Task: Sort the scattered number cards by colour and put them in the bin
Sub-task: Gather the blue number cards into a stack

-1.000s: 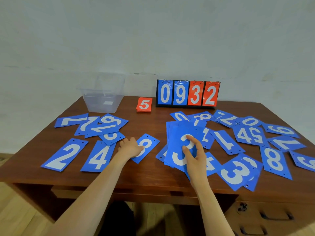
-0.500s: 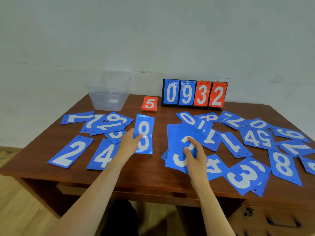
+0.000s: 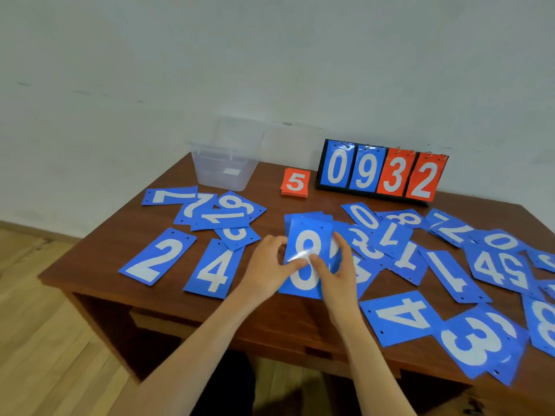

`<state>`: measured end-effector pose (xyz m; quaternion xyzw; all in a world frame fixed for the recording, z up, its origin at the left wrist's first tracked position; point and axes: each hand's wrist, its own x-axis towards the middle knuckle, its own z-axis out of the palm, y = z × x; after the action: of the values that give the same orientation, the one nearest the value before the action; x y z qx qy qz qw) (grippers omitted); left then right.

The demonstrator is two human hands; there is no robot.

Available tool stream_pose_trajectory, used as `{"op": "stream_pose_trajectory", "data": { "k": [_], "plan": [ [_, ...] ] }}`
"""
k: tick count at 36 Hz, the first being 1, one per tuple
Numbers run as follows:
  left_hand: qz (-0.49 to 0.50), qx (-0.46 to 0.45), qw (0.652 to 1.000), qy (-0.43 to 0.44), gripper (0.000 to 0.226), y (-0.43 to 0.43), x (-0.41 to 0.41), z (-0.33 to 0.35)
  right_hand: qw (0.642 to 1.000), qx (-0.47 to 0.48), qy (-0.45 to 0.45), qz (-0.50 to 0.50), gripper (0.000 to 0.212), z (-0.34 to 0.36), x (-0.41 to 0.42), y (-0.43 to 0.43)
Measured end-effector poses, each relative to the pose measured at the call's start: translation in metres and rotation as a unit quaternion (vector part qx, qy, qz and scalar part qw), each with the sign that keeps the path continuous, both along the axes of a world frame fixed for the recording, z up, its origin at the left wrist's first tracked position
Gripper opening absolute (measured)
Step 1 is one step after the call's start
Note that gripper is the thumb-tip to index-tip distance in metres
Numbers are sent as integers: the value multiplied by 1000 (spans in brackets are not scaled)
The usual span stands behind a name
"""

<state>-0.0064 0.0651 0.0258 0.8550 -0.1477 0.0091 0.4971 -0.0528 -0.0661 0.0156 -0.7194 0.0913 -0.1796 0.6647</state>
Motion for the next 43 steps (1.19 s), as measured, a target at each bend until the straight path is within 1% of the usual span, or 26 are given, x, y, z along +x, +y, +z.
{"op": "stream_pose_trajectory", "data": {
  "k": [2, 3, 5, 7, 9, 13, 14, 17, 18, 20, 23, 25, 26, 29, 34, 37, 39, 40, 41, 43],
  "plan": [
    [16, 26, 1000, -3, 50, 12, 16, 0, 1000, -9, -10, 12, 58, 0, 7, 7],
    [38, 27, 999, 8, 53, 20, 25, 1, 1000, -10, -9, 15, 58, 1, 11, 11],
    [90, 42, 995, 13, 52, 40, 48, 1, 1000, 3, 8, 19, 51, 2, 20, 19],
    [118, 100, 988, 11, 51, 62, 73, -4, 999, 6, 32, 13, 43, 2, 28, 25],
    [121, 177, 977, 15, 55, 81, 98, -10, 999, 12, 50, 3, 37, -1, 37, 29],
    [74, 311, 947, 26, 61, 102, 134, -21, 997, 21, 73, -9, 34, -6, 47, 33],
    [57, 349, 935, 26, 58, 105, 141, -24, 997, 26, 77, -12, 34, -7, 48, 33],
    [9, 444, 896, -20, 32, 108, 152, -33, 996, 34, 84, -21, 33, -9, 52, 31],
    [5, 460, 887, -42, 28, 107, 152, -34, 996, 34, 85, -22, 32, -9, 52, 30],
    [1, 489, 868, -83, 25, 105, 152, -35, 995, 33, 89, -24, 31, -9, 52, 28],
    [-7, 523, 845, -113, 17, 105, 151, -33, 995, 37, 94, -25, 30, -10, 52, 26],
    [-14, 534, 837, -115, 16, 108, 152, -32, 995, 42, 92, -25, 31, -9, 51, 26],
    [-23, 532, 839, -114, 17, 110, 153, -31, 994, 48, 91, -24, 30, -9, 50, 26],
    [-61, 512, 852, -95, 32, 108, 153, -25, 994, 60, 86, -28, 30, -7, 46, 26],
    [-86, 565, 815, -91, 26, 95, 141, -12, 994, 67, 76, -35, 30, -5, 36, 23],
    [-51, 569, 813, -114, 22, 89, 131, -3, 994, 66, 73, -36, 29, -2, 30, 19],
    [-11, 541, 827, -149, 24, 85, 124, 2, 995, 64, 72, -33, 29, -2, 25, 15],
    [12, 512, 842, -168, 24, 83, 121, 4, 995, 66, 72, -33, 29, -2, 23, 13],
    [38, 467, 862, -193, 23, 82, 117, 7, 995, 68, 72, -33, 30, -3, 21, 11],
    [83, 328, 903, -266, 20, 77, 106, 11, 994, 73, 74, -37, 30, -4, 16, 6]
  ]
}}
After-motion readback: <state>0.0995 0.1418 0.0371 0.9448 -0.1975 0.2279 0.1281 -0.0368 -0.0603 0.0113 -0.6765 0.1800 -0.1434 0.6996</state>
